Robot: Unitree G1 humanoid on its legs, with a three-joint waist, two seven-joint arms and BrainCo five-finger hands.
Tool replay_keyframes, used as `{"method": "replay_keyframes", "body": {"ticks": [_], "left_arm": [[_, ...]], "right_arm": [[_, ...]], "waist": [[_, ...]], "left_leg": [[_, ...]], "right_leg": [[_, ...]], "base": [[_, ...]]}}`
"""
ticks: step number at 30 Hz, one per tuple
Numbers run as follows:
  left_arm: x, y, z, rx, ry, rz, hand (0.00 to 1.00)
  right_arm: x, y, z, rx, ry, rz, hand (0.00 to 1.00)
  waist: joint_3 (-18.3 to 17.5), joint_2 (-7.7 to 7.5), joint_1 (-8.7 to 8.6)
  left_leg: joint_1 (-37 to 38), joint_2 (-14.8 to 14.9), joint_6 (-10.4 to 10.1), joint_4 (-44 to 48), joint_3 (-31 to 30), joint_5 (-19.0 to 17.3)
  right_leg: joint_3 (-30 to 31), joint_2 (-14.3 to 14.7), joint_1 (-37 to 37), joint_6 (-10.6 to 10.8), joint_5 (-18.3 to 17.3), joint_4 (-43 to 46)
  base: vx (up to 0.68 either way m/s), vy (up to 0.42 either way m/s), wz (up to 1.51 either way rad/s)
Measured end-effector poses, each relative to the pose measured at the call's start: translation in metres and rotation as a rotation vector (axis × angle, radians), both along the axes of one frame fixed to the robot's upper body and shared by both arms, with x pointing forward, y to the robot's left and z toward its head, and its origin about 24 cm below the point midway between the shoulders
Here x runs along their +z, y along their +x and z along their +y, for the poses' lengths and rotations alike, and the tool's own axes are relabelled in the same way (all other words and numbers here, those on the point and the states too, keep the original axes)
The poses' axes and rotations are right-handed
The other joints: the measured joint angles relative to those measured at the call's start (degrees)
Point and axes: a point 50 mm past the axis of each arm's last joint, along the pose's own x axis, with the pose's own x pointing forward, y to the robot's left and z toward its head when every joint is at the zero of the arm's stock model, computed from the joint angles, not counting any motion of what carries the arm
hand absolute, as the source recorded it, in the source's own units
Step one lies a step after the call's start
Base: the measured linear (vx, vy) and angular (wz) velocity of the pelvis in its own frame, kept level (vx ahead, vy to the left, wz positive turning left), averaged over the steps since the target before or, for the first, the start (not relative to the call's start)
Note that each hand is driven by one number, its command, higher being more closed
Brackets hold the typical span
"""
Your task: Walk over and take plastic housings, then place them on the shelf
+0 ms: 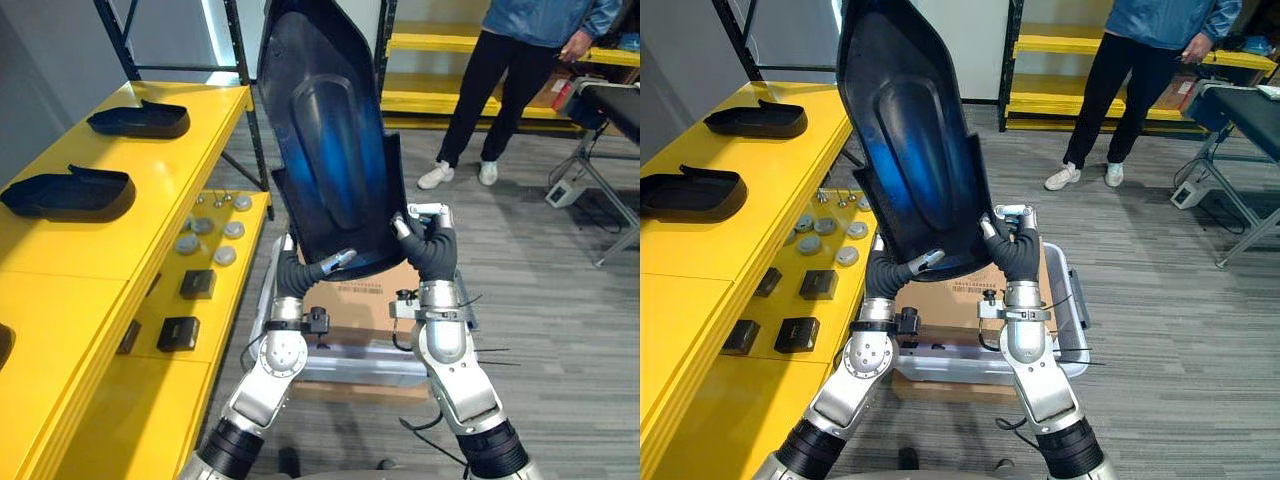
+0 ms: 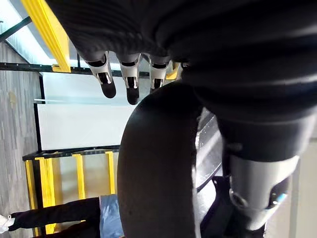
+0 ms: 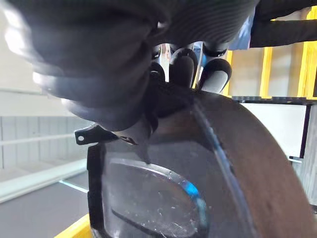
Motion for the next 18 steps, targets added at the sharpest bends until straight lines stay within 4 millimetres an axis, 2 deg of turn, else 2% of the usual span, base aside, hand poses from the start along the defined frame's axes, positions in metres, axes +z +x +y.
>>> {"method": "replay_keyframes", "body": {"ticks": [3, 13, 18], "left_arm": [[0.003, 0.003, -0.001, -0.002, 0.005, -0.009, 0.00], [0.008, 0.006, 0.001, 0.010, 0.006, -0.022, 0.00], [-0.003, 0.009, 0.005, 0.040, 0.046, 0.012, 0.00]], "right_arm": [[-0.007, -0.002, -0.004, -0.005, -0.013, 0.019, 1.00], [-0.057, -0.013, -0.009, -0.022, -0.061, 0.230, 1.00], [-0.074, -0.021, -0.007, -0.009, -0.073, 0.302, 1.00]], "waist": [[-0.6, 0.06, 0.01], [-1.3, 0.22, -0.12], [-1.3, 0.22, -0.07]], "left_leg": [[0.0, 0.0, 0.0, 0.0, 0.0, 0.0], [-0.1, -0.1, 0.0, -0.1, -0.6, 0.0], [-0.1, -0.2, 0.0, -0.1, -0.8, 0.0]], "right_leg": [[0.0, 0.0, 0.0, 0.0, 0.0, 0.0], [-0.6, -0.1, 0.2, 0.1, 0.0, 0.0], [-0.9, -0.2, 0.3, 0.1, -0.1, 0.0]], "base": [[0.00, 0.000, 0.00], [0.00, 0.001, 0.01], [0.00, 0.000, 0.00]]}}
